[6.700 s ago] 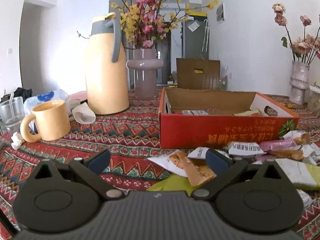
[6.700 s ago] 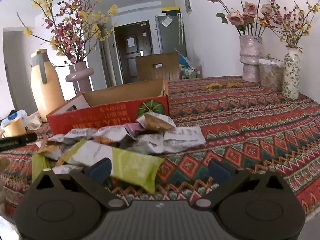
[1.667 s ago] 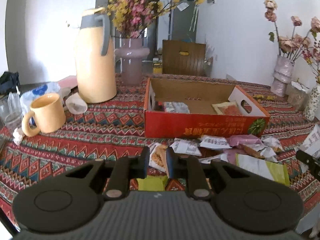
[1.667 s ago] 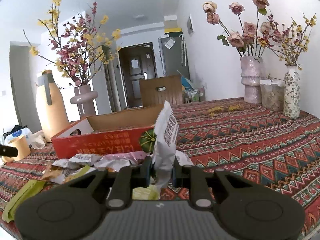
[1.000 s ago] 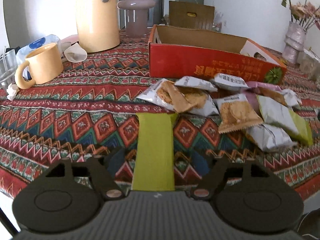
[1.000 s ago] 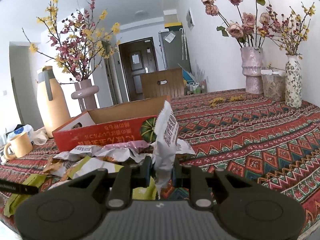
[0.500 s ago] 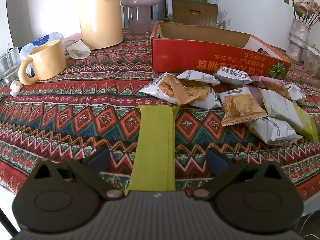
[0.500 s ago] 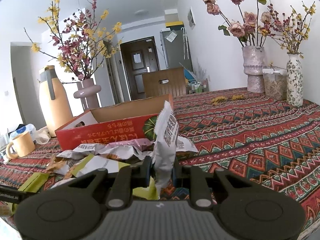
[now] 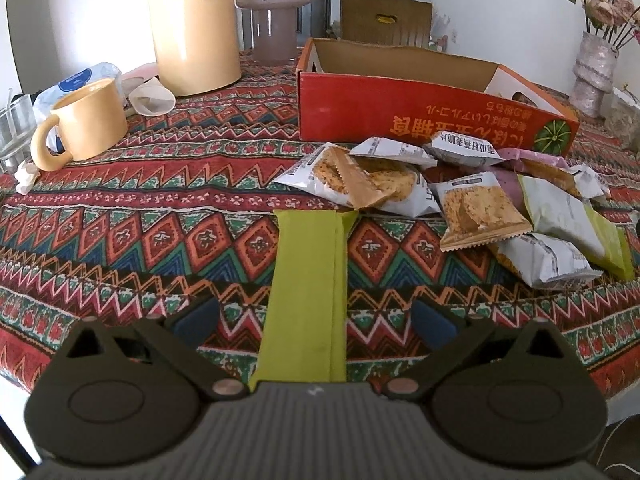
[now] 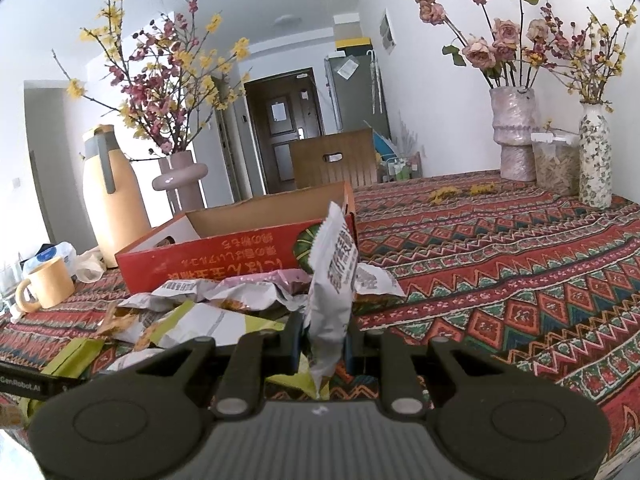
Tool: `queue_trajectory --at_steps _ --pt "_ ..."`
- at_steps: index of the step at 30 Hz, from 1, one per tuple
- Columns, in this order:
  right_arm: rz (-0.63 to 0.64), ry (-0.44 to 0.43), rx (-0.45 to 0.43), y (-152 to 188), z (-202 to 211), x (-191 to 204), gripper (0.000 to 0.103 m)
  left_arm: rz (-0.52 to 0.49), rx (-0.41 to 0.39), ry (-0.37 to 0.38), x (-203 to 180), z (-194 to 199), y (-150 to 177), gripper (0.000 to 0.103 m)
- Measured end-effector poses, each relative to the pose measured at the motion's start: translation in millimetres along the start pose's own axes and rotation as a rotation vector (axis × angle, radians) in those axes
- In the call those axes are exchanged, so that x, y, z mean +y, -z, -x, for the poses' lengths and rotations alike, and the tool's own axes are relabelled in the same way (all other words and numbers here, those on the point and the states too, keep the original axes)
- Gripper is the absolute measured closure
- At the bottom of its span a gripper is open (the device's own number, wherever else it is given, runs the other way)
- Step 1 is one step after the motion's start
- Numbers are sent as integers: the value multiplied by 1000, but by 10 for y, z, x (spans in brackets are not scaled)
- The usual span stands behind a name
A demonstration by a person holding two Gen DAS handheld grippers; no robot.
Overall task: Organize snacks
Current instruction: 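Lift the green bar pack with the left gripper while right holds white pack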
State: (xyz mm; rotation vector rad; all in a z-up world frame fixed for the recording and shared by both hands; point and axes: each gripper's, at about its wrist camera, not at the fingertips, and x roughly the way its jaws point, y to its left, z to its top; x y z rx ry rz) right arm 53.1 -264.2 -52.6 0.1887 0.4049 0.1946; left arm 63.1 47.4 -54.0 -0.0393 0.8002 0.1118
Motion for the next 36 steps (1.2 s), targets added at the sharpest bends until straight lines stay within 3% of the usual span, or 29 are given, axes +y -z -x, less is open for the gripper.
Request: queue_trajectory --at_steps 2,5,7,8,9,10,20,25,26,27,28,33,36 --pt "-1 0 1 0 -4 1 84 0 -3 0 -7 3 2 1" --pt "-1 0 0 0 -4 1 84 -9 -22 7 -28 50 13 16" --pt "-1 0 1 0 -4 2 84 -16 -35 13 -50 94 26 38" --pt "-1 -1 1 0 -4 2 84 -20 -41 16 -57 113 27 43" --pt "-1 -1 1 -1 -4 1 84 -22 -44 20 -60 129 27 59" --pt "0 -2 1 -2 -3 -1 84 -25 -46 29 -65 139 20 65" --pt "7 -13 -4 -8 24 13 84 -27 -87 48 -12 282 -79 68" --pt "20 -18 -5 -40 8 40 84 -27 -152 50 -5 444 -224 68" --pt "23 -18 -8 -50 6 45 84 -26 -165 50 -9 472 -260 69" --pt "25 -19 -11 -63 4 50 84 -27 -179 51 -14 502 -312 80" --pt "29 -21 -16 -83 1 56 84 -29 -189 55 -19 527 -367 81" --pt "44 -36 -43 -194 -44 97 84 -33 -248 68 -69 594 -594 84" --pt "48 -50 -52 -248 -97 116 84 -3 -238 76 -25 527 -660 83"
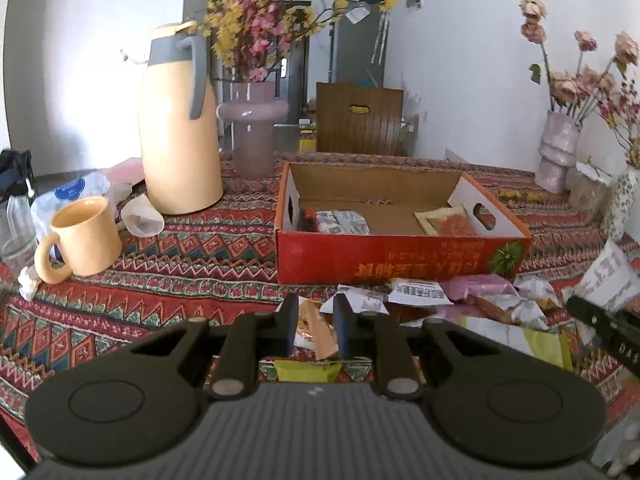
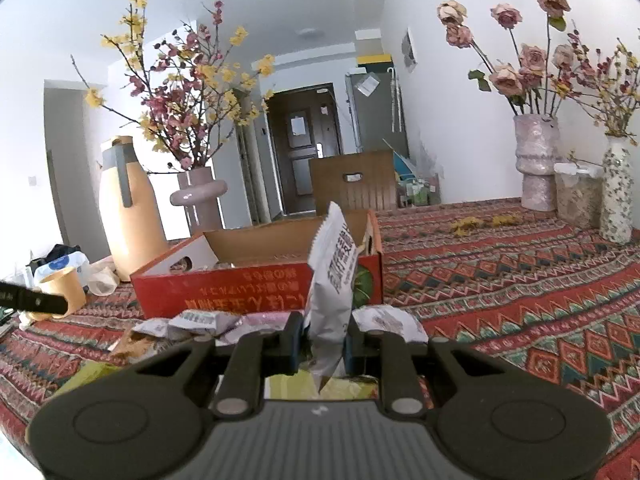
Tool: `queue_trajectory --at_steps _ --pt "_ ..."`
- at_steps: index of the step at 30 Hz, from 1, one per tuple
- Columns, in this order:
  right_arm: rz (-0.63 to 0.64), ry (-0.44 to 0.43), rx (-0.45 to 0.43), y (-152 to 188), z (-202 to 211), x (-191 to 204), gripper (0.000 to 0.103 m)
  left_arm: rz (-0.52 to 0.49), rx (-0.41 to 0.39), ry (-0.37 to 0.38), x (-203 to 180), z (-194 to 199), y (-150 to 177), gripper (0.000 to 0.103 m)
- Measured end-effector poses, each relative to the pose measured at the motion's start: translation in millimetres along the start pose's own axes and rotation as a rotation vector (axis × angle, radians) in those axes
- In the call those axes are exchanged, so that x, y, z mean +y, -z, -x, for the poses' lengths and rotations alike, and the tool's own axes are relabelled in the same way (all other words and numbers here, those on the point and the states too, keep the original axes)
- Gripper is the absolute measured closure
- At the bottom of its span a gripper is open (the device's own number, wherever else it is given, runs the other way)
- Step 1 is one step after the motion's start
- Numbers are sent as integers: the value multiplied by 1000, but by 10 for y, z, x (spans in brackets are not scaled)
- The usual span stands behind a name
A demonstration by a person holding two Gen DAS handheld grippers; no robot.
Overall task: Organize snacks
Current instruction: 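Lift the green bar pack with the left gripper while right holds white pack, then carry both packs into the red box and open both grippers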
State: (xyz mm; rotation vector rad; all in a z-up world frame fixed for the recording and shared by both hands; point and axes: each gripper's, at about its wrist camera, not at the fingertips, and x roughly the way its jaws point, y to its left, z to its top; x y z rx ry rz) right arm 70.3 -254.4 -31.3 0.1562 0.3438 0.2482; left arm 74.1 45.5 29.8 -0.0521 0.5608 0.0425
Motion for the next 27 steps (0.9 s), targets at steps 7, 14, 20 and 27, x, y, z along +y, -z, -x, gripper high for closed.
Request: queue_trajectory --at_steps 7,14,20,27 --pt "-14 -19 27 33 -90 -37 84 37 142 -21 127 -245 283 54" --pt "-33 -27 47 109 -64 -68 84 6 239 -38 98 -328 637 54" --pt "-39 -25 44 144 41 -71 84 -13 221 -8 85 -162 733 67" --pt "-33 -29 28 130 162 -32 84 -30 148 -6 35 5 592 68"
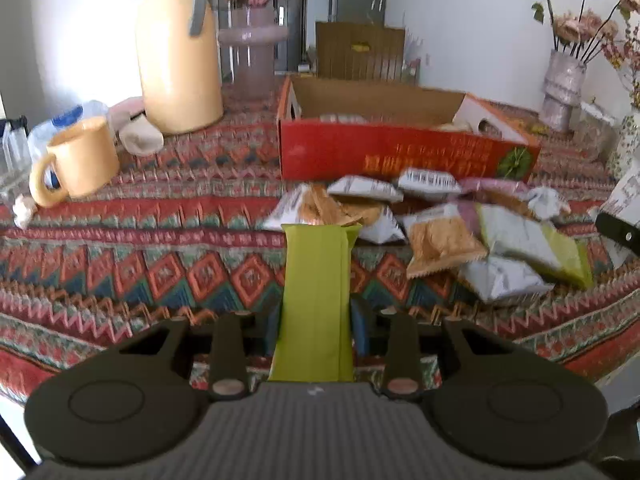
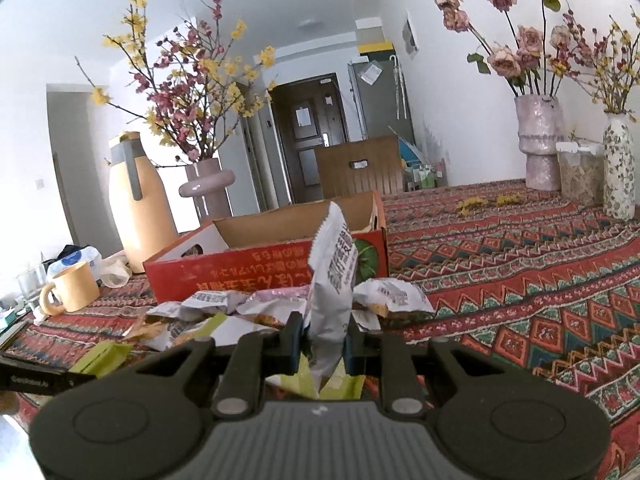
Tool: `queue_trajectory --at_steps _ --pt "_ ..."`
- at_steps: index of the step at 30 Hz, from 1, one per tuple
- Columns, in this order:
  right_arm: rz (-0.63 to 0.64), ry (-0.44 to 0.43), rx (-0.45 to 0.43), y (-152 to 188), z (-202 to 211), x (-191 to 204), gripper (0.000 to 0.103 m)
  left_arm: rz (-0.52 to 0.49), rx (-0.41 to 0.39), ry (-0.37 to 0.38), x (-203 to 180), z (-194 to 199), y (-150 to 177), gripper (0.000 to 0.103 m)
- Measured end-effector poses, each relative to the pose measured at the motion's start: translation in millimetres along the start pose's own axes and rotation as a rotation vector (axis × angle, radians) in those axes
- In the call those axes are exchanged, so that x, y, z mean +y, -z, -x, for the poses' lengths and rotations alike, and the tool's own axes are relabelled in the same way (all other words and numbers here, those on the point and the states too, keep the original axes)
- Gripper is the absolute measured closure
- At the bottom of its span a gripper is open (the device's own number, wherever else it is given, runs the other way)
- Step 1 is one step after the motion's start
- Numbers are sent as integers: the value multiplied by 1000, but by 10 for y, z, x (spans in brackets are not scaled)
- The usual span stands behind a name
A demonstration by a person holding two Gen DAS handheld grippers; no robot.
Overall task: Organize snacks
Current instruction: 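Carry both packs into the red box and open both grippers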
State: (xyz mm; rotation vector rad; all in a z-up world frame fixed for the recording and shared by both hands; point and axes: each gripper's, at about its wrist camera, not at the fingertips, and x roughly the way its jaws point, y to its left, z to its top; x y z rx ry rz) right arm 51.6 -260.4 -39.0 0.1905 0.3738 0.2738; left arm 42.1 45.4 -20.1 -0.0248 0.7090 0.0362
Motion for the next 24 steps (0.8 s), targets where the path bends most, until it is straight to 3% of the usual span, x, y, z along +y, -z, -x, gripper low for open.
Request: queue_trajectory --at_steps 12,24 --pt "32 -12 -50 -259 -140 72 84 -25 -142 -5 -146 32 -741 67" --pt "52 -56 -61 -1006 -962 81 84 11 -186 3 -343 -550 -1635 67"
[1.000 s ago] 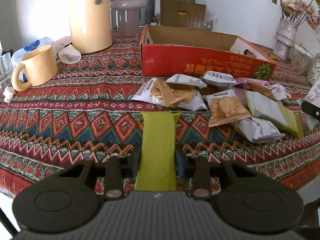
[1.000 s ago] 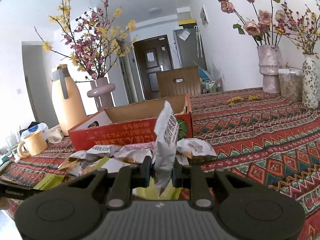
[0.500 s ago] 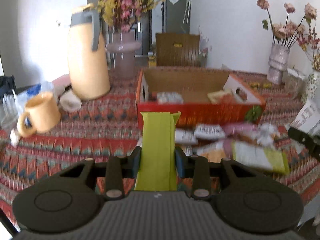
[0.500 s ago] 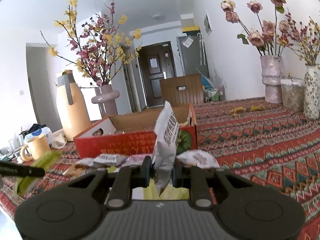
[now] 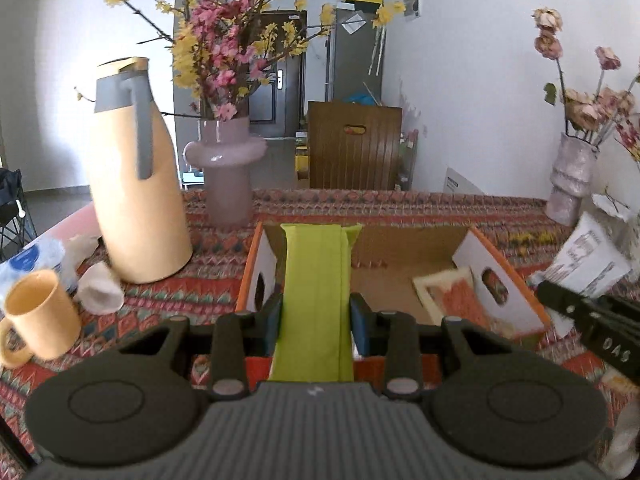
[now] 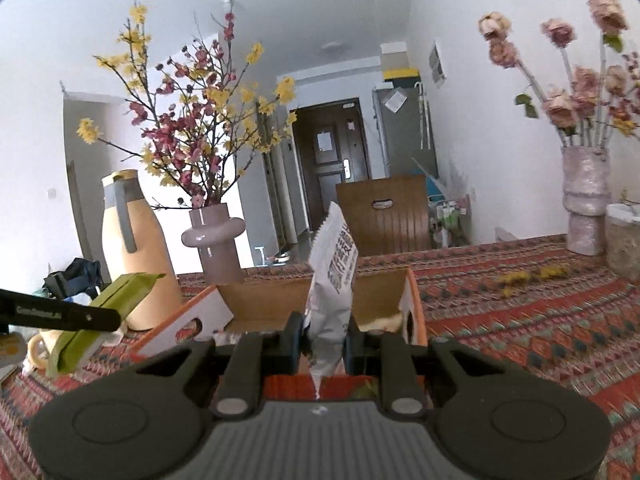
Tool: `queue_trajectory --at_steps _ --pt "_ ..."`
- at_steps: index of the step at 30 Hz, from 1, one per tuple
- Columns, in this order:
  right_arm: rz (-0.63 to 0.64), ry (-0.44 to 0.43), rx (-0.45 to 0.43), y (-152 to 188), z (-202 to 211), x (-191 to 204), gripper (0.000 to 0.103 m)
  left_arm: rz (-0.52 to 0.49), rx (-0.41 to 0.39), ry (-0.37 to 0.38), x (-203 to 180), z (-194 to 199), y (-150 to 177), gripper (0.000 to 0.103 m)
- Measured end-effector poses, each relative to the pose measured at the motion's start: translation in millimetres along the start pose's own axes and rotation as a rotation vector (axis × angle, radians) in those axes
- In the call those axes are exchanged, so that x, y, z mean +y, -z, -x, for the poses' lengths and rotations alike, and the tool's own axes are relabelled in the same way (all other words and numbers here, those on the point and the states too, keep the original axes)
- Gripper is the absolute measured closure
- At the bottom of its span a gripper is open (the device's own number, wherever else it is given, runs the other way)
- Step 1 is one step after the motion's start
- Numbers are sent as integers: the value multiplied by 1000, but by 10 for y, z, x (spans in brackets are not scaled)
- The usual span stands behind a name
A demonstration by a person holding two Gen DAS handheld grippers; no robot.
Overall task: Organize snacks
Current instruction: 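Carry both packs into the red box and open both grippers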
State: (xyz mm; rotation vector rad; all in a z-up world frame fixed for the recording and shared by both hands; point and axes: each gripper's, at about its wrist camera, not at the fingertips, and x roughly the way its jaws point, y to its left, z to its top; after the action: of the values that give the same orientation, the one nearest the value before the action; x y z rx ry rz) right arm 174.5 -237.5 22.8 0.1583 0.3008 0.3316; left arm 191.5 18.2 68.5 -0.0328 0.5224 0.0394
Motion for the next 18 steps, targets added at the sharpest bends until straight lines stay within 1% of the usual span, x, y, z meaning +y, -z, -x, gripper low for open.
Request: queue_trajectory --at_steps 4,9,13,16,18 --pt "5 -12 40 -162 -398 2 84 10 -9 -12 -49 -275 -149 67" --pt "6 -7 97 -260 -860 -1 84 40 1 -28 -25 -637 -208 67" --pt "-27 0 130 -203 -1122 -67 84 57 -8 -40 21 -872 -109 67" --pt "-32 2 159 -97 -1218 -109 84 50 29 -33 34 -991 -49 67" --pt "-28 -3 171 -70 -1247 -98 84 60 37 -27 62 -1005 -36 65"
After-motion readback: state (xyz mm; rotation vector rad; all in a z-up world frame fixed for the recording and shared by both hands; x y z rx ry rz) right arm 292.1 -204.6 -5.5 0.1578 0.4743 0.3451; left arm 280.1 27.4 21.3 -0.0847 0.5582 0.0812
